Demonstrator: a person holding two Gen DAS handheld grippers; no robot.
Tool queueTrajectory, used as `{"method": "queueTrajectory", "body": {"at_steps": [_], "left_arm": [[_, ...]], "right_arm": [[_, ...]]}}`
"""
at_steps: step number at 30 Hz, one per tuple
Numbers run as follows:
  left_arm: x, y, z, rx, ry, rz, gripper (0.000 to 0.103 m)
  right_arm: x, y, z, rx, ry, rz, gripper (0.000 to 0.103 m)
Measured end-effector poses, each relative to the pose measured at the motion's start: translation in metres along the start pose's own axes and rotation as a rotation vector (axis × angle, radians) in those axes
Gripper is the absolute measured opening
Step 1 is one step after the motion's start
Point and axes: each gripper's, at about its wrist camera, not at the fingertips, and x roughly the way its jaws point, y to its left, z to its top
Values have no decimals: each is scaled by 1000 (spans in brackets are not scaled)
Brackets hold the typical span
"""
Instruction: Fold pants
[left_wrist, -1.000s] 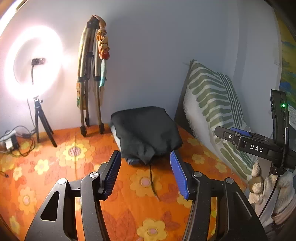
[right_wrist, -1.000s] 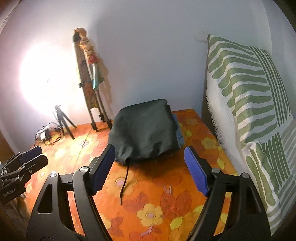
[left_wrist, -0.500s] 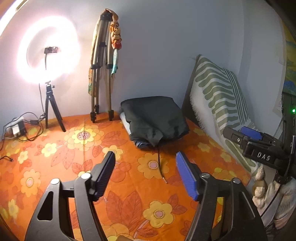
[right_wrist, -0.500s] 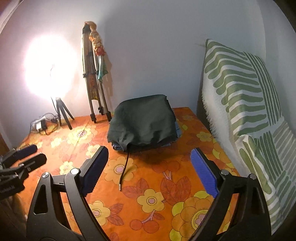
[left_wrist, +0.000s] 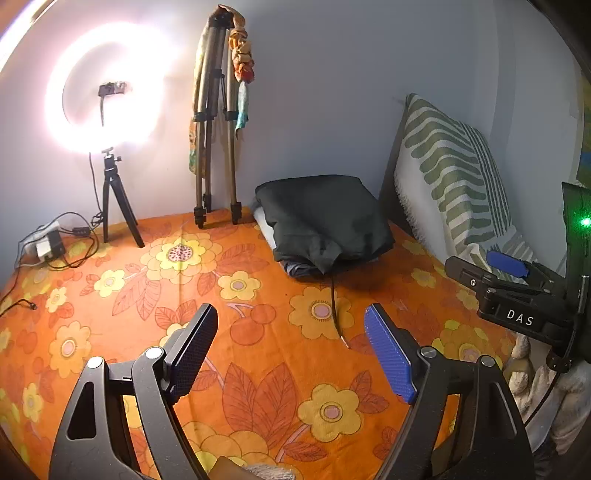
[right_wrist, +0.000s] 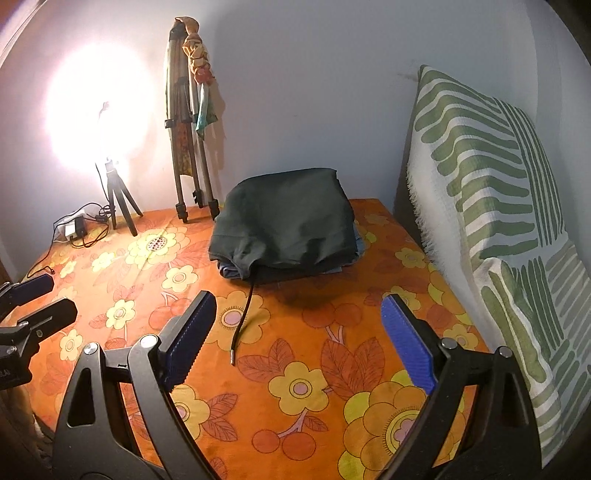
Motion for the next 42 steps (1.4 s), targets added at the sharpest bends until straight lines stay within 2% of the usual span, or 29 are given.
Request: {"method": "queueTrajectory", "body": {"at_steps": [42], "left_arm": [[-11, -12, 0, 33, -10, -15, 82]], "right_arm": [[3, 3, -4, -11, 8, 16, 93]]}}
